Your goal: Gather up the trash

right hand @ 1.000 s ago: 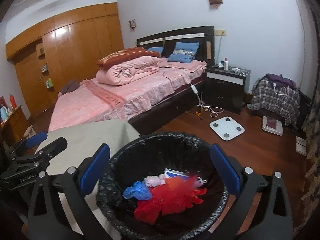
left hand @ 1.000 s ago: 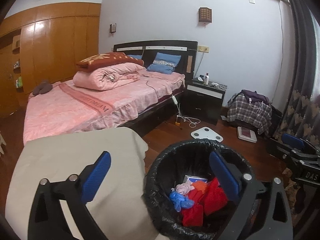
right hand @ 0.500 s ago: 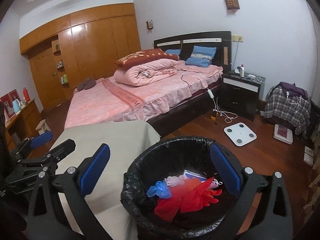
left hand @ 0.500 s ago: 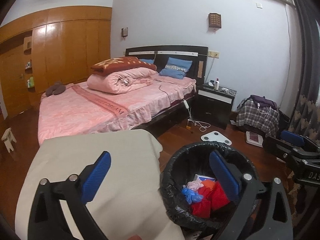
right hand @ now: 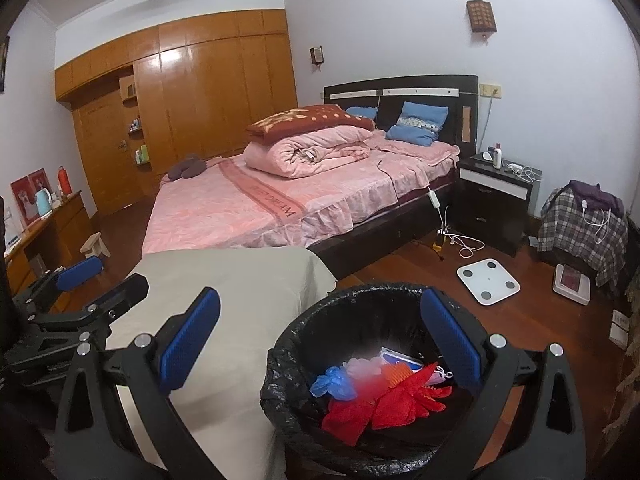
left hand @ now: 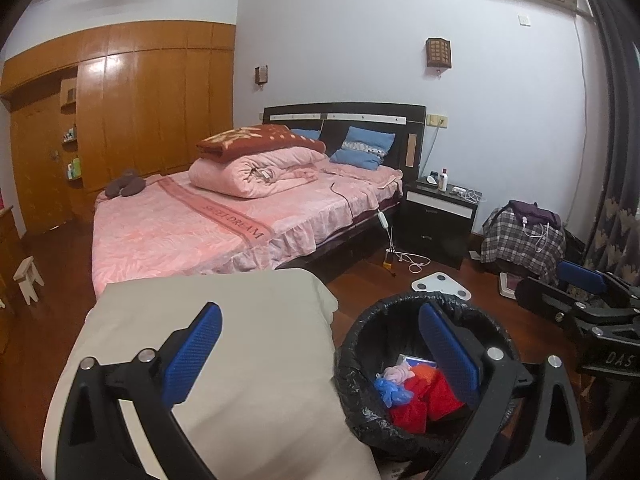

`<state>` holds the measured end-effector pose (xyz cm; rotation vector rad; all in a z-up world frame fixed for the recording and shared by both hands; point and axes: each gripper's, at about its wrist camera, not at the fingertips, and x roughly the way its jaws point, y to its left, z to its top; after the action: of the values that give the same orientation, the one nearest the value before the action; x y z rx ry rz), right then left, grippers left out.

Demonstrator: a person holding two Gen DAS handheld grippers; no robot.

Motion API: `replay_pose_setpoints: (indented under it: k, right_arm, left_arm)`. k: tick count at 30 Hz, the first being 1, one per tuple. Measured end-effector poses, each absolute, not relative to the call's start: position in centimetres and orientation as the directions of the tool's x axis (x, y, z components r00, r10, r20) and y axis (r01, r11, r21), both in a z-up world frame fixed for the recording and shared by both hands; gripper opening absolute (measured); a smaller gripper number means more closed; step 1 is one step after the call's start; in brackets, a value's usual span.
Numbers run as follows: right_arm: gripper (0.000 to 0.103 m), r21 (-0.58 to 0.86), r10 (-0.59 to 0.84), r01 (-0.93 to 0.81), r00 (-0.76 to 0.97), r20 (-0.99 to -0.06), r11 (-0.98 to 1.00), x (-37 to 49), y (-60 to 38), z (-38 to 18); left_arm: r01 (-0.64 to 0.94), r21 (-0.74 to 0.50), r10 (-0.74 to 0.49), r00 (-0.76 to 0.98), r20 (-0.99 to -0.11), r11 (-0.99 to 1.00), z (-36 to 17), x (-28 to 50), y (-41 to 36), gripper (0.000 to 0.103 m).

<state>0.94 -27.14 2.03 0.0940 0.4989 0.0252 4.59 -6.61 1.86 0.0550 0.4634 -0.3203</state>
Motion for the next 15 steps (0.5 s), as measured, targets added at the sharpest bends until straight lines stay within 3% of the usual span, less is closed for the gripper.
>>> replay_pose_setpoints:
  k: [15]
  right_arm:
    - [0.098,0.091,0.046,-0.003,0.879,-0.475,0.996,0.76,-26.78,2.19]
  left_arm:
    - [0.306,-0.020,-0.284,0.852,-0.440,0.952,2.18,4.21,-6.13,0.097]
